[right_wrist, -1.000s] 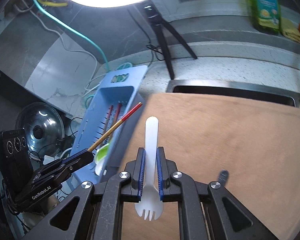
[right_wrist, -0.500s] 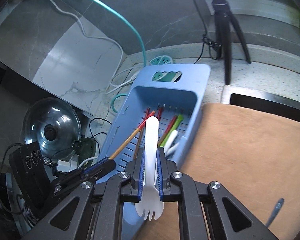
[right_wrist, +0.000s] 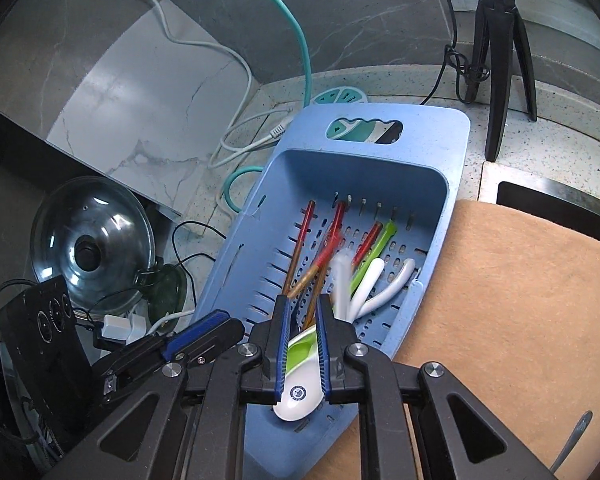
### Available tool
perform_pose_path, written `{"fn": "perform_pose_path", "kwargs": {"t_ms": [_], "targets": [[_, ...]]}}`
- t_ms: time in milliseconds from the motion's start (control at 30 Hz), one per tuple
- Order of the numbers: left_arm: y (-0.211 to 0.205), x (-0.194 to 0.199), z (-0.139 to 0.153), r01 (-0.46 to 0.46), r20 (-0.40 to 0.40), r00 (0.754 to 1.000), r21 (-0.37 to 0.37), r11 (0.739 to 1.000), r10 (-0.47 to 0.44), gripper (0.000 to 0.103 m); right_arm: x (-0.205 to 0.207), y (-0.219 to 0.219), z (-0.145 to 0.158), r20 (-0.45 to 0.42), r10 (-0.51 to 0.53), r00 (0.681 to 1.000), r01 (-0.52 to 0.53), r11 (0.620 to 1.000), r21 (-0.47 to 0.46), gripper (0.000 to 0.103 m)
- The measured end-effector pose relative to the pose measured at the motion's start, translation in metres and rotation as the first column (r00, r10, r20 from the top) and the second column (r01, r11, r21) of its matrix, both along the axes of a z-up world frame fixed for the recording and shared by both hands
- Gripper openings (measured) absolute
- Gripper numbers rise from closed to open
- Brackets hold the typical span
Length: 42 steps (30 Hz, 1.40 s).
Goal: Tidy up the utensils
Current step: 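Release the spork and chopstick into the basket and open both tools, then move both tools over the metal fork on the mat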
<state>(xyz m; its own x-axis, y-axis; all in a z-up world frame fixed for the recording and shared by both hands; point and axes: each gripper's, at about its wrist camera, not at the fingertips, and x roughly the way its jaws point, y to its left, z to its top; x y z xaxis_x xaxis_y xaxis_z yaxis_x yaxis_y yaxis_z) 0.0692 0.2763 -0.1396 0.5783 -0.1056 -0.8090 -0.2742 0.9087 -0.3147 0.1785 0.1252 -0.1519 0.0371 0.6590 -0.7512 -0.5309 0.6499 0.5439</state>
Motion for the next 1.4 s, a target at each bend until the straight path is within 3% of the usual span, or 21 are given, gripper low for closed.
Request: {"fn": "perform_pose_path", "kwargs": {"t_ms": [633, 700, 733, 800, 1100, 1400], "targets": [[-0.027, -0.022, 0.027, -0.026, 0.014, 1.000, -0.017, 1.000, 0.026, 0.019, -0.008, -0.048, 0.027, 0.039, 0.000, 0.999, -0.001, 0.999, 0.035, 0.015], [-0.036, -0.024, 0.032, -0.017, 0.021, 1.000, -0.014, 1.000, 0.017, 0.024, -0.009, -0.060, 0.032, 0.042, -0.005, 0.999, 0.003, 0.999, 0.046, 0.016], [-0.041, -0.026, 0.035, -0.013, 0.024, 1.000, -0.012, 1.000, 0.013, 0.032, -0.010, -0.066, 0.035, 0.045, -0.007, 0.999, 0.005, 0.999, 0.050, 0.017], [-0.051, -0.029, 0.040, -0.011, 0.028, 1.000, -0.013, 1.000, 0.012, 0.036, -0.011, -0.079, 0.040, 0.057, -0.011, 0.998, 0.008, 0.999, 0.054, 0.017], [-0.116, -0.044, 0.034, 0.085, 0.015, 0.996, -0.025, 0.996, -0.085, 0.036, -0.015, -0.148, 0.045, 0.040, -0.002, 0.999, 0.000, 0.997, 0.071, 0.024], [-0.198, -0.055, 0.009, 0.198, -0.050, 0.978, -0.039, 0.979, -0.200, 0.036, -0.011, -0.217, 0.008, -0.004, -0.005, 1.000, 0.005, 1.000, 0.008, 0.024]]}}
